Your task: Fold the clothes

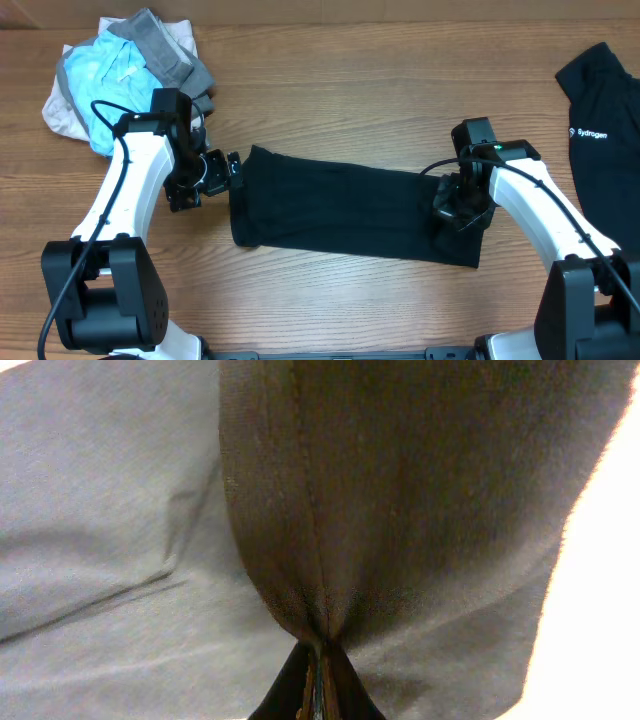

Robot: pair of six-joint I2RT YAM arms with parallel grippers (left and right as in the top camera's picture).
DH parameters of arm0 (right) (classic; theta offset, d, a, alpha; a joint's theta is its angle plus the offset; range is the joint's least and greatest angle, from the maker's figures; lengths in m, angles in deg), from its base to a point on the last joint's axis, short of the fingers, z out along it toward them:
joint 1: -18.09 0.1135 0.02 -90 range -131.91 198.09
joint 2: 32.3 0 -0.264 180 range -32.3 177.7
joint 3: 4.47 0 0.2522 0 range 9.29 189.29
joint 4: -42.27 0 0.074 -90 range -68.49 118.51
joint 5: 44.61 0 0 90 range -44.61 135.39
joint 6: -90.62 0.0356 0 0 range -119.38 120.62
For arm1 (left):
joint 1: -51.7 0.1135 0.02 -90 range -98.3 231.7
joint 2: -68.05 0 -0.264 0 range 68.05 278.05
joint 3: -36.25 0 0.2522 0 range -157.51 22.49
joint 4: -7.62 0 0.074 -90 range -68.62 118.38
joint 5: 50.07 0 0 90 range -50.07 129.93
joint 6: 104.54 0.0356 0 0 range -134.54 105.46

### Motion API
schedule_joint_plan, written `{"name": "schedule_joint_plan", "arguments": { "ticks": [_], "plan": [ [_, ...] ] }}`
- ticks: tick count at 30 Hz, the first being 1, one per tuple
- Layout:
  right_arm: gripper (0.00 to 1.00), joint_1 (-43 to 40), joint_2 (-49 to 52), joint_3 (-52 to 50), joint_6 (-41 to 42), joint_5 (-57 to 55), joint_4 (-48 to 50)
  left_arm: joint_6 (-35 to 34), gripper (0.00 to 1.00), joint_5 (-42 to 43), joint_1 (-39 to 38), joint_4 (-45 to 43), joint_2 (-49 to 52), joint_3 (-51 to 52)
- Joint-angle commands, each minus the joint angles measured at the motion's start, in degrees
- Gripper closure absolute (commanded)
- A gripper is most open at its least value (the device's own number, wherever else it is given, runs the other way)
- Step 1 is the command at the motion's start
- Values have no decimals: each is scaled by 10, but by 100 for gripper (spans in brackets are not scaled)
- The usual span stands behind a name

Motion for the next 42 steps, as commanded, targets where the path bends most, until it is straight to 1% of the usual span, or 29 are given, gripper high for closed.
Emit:
{"name": "schedule_joint_plan", "arguments": {
  "ticks": [1,5,10,11,12,13,16,19,21,25,29,32,34,37,39,40,41,42],
  "plan": [
    [96,17,-14,13,-7,65,9,-4,0,-3,-3,-3,2,4],
    [96,56,-13,5,-5,60,31,-3,0,-3,-3,-3,2,4],
    [96,104,-8,-25,47,20,58,-3,0,-3,-3,-3,2,4],
    [95,108,-5,-29,56,9,59,-3,0,-3,-3,-3,2,4],
    [87,111,-3,-31,66,-1,59,-3,0,-3,-3,-3,2,4],
    [82,112,-2,-34,71,-5,59,-3,0,-3,-3,-3,2,4],
    [80,112,0,-35,72,-4,58,-3,0,-3,-3,-2,2,4],
    [80,112,0,-35,74,-4,60,-3,0,-3,-3,-2,2,4],
    [83,112,0,-33,74,-4,61,-3,0,-3,-3,-3,2,4],
    [85,112,-5,3,74,-4,39,-3,0,-3,-3,-3,2,4],
    [86,100,-15,83,73,-5,-18,-3,0,-3,-3,-3,2,4],
    [85,73,-17,136,45,-3,-57,-3,0,-3,-3,-3,2,4],
    [84,47,-17,150,19,12,-65,-3,0,-3,-3,-3,2,4],
    [80,-14,-15,147,-15,60,-66,-3,0,-3,-3,-3,2,4],
    [75,-55,-13,139,-25,83,-64,-3,0,-3,-3,-4,2,4],
    [68,-72,-11,134,-28,87,-62,-3,0,-3,-3,-4,2,4],
    [58,-88,-9,128,-37,83,-62,-3,0,-3,-3,-4,2,4],
    [51,-97,-6,122,-47,73,-62,-4,0,-3,-3,-4,2,4]
  ]
}}
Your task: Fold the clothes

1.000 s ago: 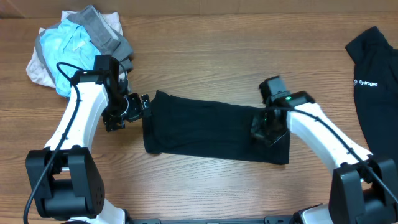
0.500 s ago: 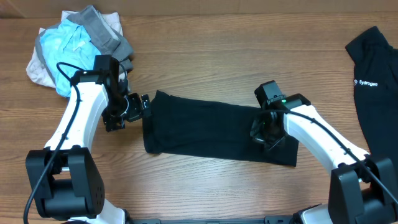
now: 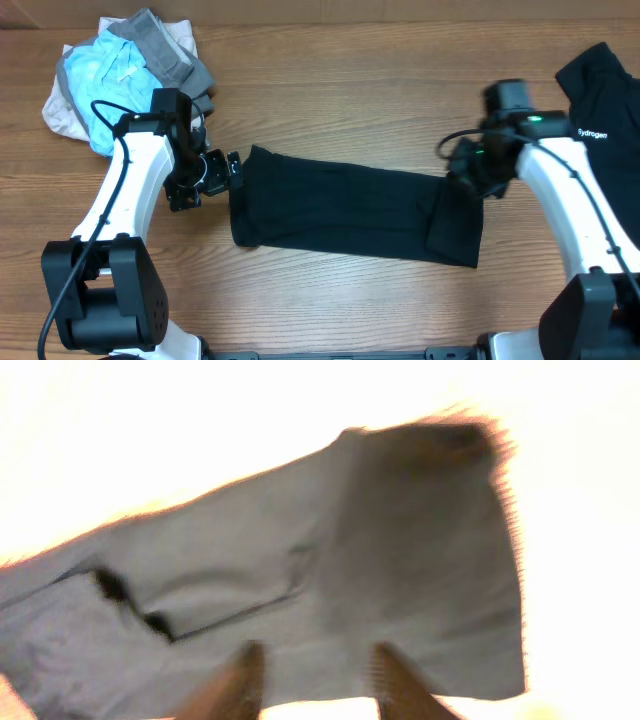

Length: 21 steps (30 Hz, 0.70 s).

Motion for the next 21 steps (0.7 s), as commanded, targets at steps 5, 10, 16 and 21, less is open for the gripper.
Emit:
{"name": "schedule_joint_plan", "arguments": {
  "ticks": [5,10,16,21],
  "plan": [
    [39,-25,14,-34,-41,-82,9,-4,0,-3,-3,-3,2,4],
    [33,-4,19,-53,-38,-89,42,-4,0,-3,-3,-4,2,4],
    [32,35,21,-105,-35,-92,89,-4,0,-3,-3,-4,2,4],
    [32,76,34,-134,9,-154,122,-3,0,-3,-3,-4,2,4]
  ]
}}
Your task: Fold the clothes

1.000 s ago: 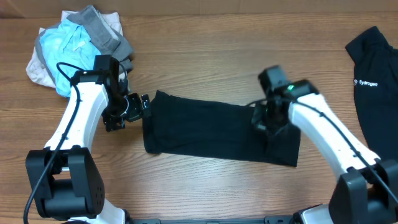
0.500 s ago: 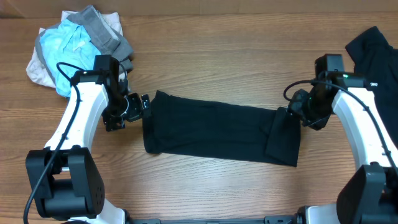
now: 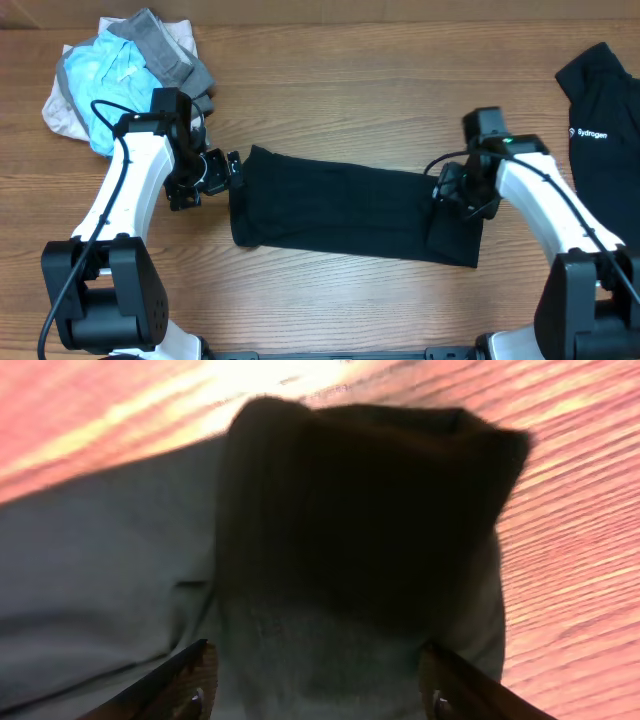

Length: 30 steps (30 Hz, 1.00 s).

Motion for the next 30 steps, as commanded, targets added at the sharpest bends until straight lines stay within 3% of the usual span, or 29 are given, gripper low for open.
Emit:
{"name": "schedule_joint_plan", "arguments": {
  "ticks": [1,11,13,20,30],
  "plan": [
    [32,27,17,-11,24,-45,15,-4,0,-3,-3,0,2,4],
    [34,62,95,-11,100,-131,16,-4,0,-3,-3,0,2,4],
    [42,60,102,-11,104,-133,19,-4,0,-3,-3,0,2,4],
    [94,59,103,-9,110,-132,25,-4,0,-3,-3,0,2,4],
    [96,59,93,66,136,-121,-52,-4,0,-3,-3,0,2,4]
  ]
}}
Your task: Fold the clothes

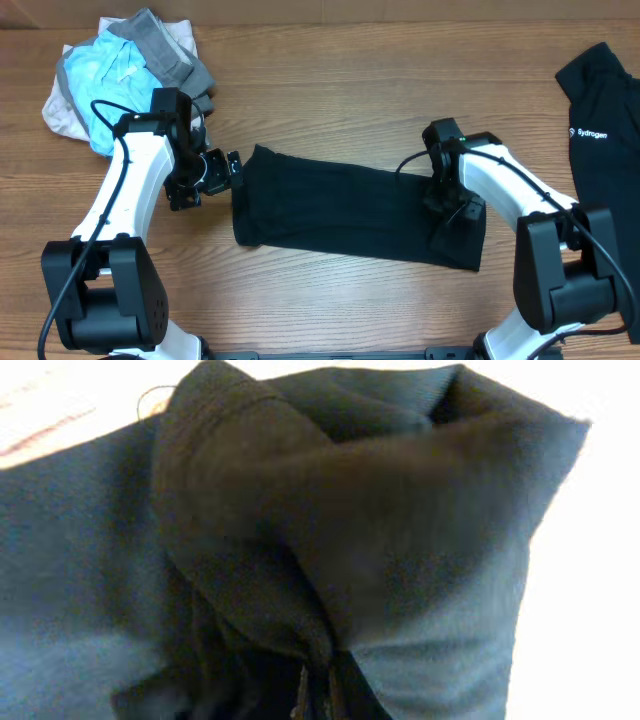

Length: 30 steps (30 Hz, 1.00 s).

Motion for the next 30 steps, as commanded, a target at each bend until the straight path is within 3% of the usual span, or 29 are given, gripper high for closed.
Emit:
{"name": "schedule_joint_plan", "arguments": {
  "ticks": [1,11,18,23,25,30],
  "plan": [
    [96,-3,-4,44,21,7,-19,-3,0,-3,-3,0,2,4],
    [96,19,-20,51,-18,115,-17,-3,0,-3,-3,-1,2,4],
    [96,54,-20,7,-15,114,42,-3,0,-3,-3,-1,2,4],
    [78,56,-20,-14,-13,113,62,-3,0,-3,-3,0,2,4],
    [64,55,-20,-14,-13,113,60,-3,0,-3,-3,0,2,4],
    [65,56,-24,17,-13,113,32,-3,0,-3,-3,0,2,4]
  ]
}}
